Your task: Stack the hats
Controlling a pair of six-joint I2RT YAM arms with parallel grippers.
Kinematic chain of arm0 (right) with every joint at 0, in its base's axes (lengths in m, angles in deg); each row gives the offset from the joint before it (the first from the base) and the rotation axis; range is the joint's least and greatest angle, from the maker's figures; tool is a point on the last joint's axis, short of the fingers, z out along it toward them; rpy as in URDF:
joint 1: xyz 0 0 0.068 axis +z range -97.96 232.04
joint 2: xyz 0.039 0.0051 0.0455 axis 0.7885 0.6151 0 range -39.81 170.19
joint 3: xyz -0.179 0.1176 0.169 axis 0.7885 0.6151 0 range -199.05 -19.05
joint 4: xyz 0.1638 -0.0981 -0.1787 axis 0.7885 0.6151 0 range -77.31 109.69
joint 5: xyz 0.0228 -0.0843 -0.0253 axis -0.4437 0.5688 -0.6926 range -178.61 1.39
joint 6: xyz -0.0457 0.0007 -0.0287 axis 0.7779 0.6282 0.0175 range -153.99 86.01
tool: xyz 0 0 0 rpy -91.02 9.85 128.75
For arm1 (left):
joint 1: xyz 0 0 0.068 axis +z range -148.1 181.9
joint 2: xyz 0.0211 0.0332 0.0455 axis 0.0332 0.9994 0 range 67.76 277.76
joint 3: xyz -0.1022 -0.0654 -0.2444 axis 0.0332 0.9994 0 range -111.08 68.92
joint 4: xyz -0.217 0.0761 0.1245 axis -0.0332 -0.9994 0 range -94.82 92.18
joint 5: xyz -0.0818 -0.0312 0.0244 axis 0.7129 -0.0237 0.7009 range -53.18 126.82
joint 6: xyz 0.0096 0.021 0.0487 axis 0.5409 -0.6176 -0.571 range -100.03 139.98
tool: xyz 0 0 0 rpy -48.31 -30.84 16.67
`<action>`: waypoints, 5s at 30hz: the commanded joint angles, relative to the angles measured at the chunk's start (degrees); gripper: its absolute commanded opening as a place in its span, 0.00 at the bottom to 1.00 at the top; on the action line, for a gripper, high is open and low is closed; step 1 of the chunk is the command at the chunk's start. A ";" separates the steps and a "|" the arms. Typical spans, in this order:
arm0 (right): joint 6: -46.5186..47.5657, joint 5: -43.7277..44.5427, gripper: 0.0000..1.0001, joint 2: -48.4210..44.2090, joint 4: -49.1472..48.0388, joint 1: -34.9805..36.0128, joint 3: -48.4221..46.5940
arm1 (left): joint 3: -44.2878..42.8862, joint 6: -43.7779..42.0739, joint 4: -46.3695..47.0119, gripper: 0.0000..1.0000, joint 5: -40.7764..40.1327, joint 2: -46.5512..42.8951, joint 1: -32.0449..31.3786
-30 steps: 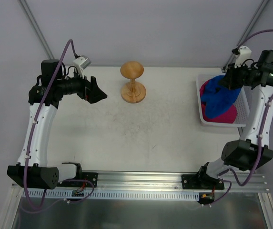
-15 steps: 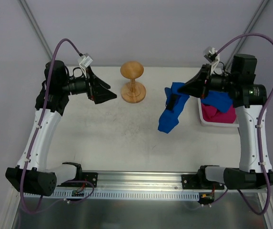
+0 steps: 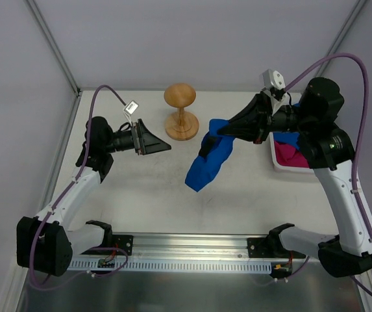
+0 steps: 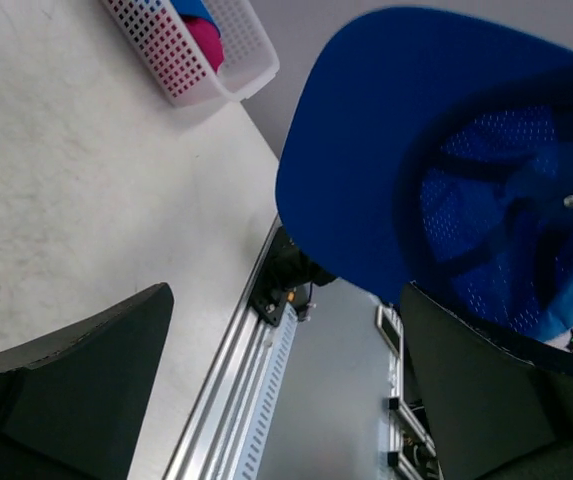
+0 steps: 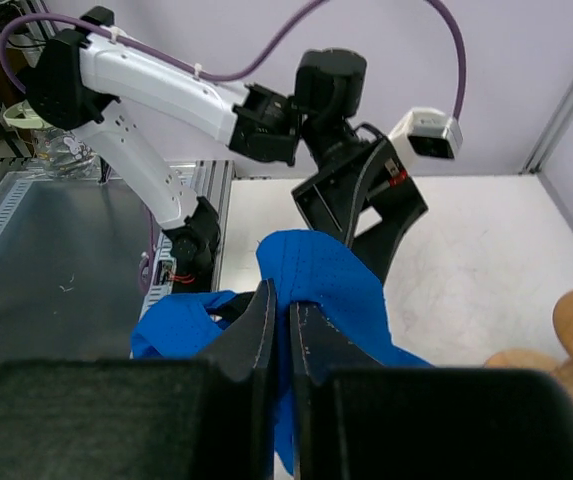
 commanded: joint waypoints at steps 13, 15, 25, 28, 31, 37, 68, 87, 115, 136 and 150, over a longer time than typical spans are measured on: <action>1.07 13.71 0.00 6.49 -15.25 11.11 -11.85 | 5.11 28.09 17.85 0.99 -8.60 -2.64 -4.45; 0.89 15.12 0.00 7.72 -16.56 12.08 -12.56 | 5.55 29.94 18.38 0.99 -9.13 -2.55 -4.45; 3.70 23.29 0.00 10.45 -21.66 13.93 -13.45 | 4.24 43.57 16.54 0.99 -11.86 -0.88 -5.33; 2.57 24.61 0.00 10.71 -24.82 14.10 -12.22 | 2.40 44.19 10.31 0.99 -13.61 -1.15 -5.77; 0.81 26.02 0.00 10.80 -27.11 14.80 -11.07 | 0.46 46.20 6.09 0.99 -15.90 -0.71 -5.77; 0.45 27.34 0.00 10.89 -27.91 16.04 -10.37 | -5.59 49.90 4.93 0.99 -16.43 0.61 -5.77; 8.61 28.13 0.43 -4.73 -20.09 16.83 10.45 | -8.77 34.45 3.35 0.00 -14.33 -0.10 -0.24; 7.05 45.19 0.99 -16.37 -6.81 10.78 21.29 | -35.50 -51.57 -17.66 0.00 -15.62 -3.34 -0.13; 1.09 36.50 1.00 25.36 -17.52 1.37 -25.10 | -43.76 -73.31 13.44 0.00 -19.60 12.12 -5.94; 14.15 34.62 0.00 40.93 -34.84 -0.57 -27.42 | -45.51 -85.26 19.25 0.05 -26.88 27.76 -5.94; 17.07 35.25 0.00 44.30 -46.52 -0.49 -19.61 | -40.60 -75.87 9.53 0.99 -37.53 21.74 -5.85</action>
